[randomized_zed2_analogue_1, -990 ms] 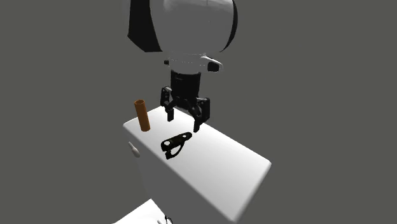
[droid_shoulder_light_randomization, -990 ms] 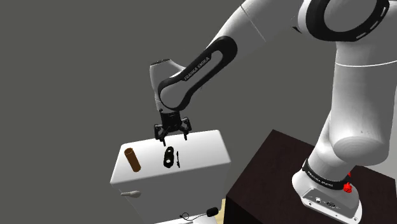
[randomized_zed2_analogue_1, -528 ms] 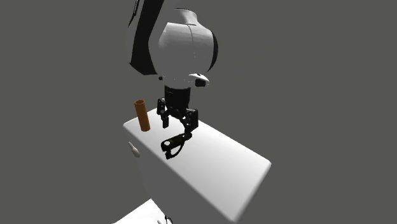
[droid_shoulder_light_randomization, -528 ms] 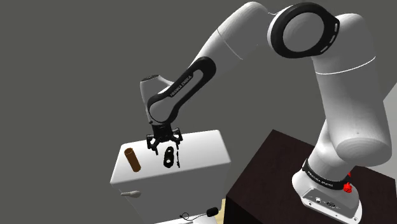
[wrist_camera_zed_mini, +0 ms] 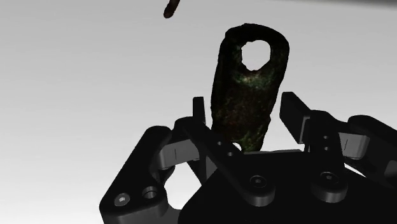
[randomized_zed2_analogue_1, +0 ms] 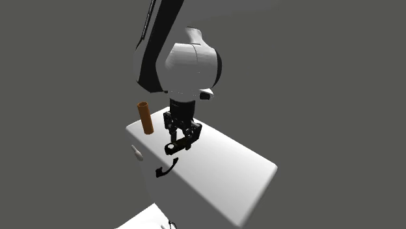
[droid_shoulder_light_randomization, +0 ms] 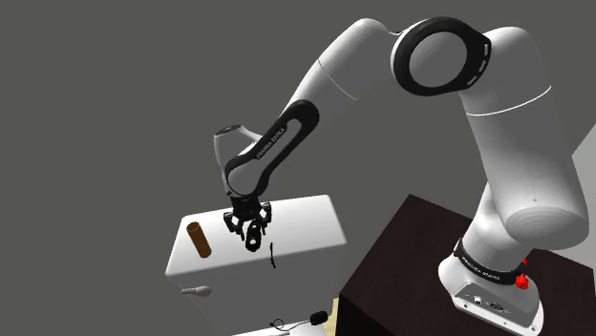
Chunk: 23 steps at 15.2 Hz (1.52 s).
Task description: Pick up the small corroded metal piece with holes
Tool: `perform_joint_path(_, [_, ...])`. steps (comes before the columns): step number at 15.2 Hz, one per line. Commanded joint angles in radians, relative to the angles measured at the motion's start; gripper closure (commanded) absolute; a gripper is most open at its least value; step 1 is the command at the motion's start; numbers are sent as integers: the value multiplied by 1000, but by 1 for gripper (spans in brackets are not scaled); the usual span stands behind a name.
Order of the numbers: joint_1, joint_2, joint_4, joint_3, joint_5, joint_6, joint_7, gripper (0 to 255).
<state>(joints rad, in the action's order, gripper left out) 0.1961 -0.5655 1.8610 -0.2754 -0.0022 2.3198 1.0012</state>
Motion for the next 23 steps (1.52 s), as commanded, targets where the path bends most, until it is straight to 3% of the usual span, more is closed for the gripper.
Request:
perform_joint_path(1, [1, -2, -1, 0, 0, 1, 0, 255])
perform_joint_path(9, [0, -3, -1, 0, 0, 2, 0, 255])
perform_joint_path(23, [-17, 121, -20, -20, 28, -138, -1, 255])
